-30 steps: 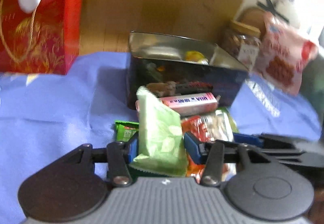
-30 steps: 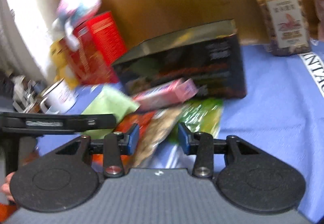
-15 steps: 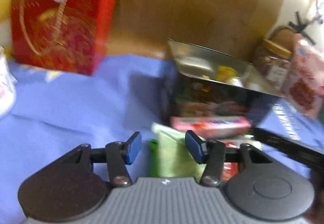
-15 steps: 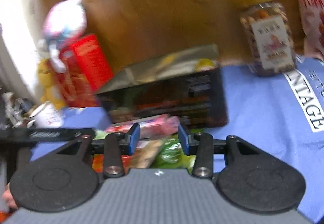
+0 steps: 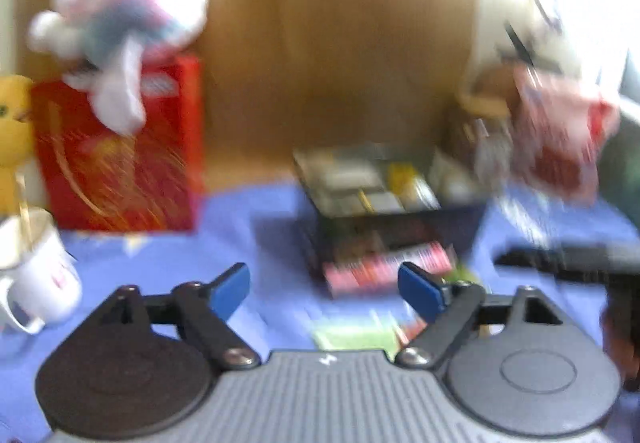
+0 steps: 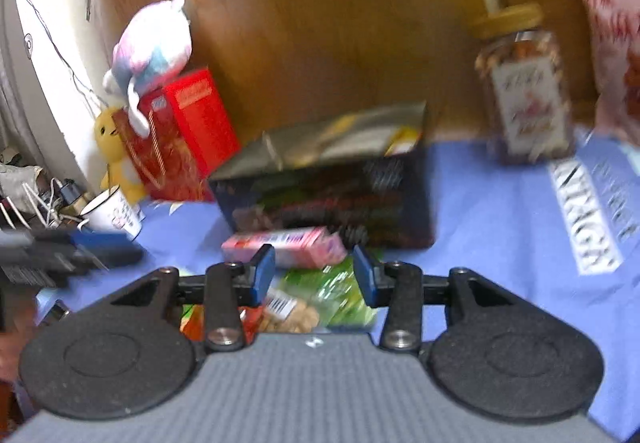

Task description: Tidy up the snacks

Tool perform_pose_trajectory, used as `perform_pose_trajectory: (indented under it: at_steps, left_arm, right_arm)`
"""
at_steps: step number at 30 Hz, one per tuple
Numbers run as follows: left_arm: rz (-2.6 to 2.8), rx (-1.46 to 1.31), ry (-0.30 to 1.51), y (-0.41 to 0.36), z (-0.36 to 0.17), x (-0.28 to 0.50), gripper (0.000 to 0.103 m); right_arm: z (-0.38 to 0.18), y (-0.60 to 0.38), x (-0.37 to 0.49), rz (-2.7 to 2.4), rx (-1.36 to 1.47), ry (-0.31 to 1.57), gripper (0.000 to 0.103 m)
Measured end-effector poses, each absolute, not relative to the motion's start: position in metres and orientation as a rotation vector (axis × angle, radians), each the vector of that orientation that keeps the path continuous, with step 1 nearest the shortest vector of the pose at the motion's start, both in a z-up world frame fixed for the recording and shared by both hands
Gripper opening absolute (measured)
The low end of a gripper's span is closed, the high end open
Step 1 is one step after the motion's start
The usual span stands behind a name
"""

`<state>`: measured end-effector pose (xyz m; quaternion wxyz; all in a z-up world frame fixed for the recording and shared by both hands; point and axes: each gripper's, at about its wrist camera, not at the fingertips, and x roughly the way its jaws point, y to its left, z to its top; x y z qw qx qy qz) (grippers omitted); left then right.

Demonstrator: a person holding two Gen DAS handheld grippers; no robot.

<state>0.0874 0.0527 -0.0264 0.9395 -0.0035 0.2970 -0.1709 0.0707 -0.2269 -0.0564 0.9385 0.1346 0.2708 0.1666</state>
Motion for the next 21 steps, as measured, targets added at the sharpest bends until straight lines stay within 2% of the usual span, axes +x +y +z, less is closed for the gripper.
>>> perform_pose_trajectory:
  at_steps: [3,7,9,12,13,15,16,21]
  left_arm:
    - [-0.327,-0.075,0.645,0.063,-0.028,0.124,0.082]
    - [-0.385,-0.113,0.802,0.05,-0.065,0.169,0.075]
    - [-0.396,-0.099,0.846,0.038,-0.082,0.182,0.075]
    - [-0.414,-0.102,0.895,0.026,-0.102,0.194,0.069]
    - [-0.439,-0.124,0.893,0.025,-0.102,0.195,0.057]
    - [-0.488,-0.149,0.907,0.023,-0.097,0.194,0.043]
    - [-0.5,-0.135,0.903,0.019,-0.094,0.192,0.045]
    - [-0.481,-0.018,0.805,0.003,-0.072,0.161,0.044]
  right_arm:
    - [-0.063,-0.221,0.084,0.331,0.243,0.563,0.048]
    - [-0.077,-0.203,0.101,0.35,0.178,0.596,0.048]
    - [-0.083,-0.197,0.11,0.353,0.146,0.617,0.049]
    - [-0.091,-0.188,0.123,0.354,0.101,0.643,0.05]
    - [-0.093,-0.185,0.127,0.368,0.1,0.653,0.05]
    - [-0.091,-0.18,0.127,0.385,0.085,0.644,0.049]
    - [-0.091,-0.177,0.126,0.407,0.089,0.64,0.046]
    - [-0.085,-0.167,0.104,0.338,0.105,0.614,0.045]
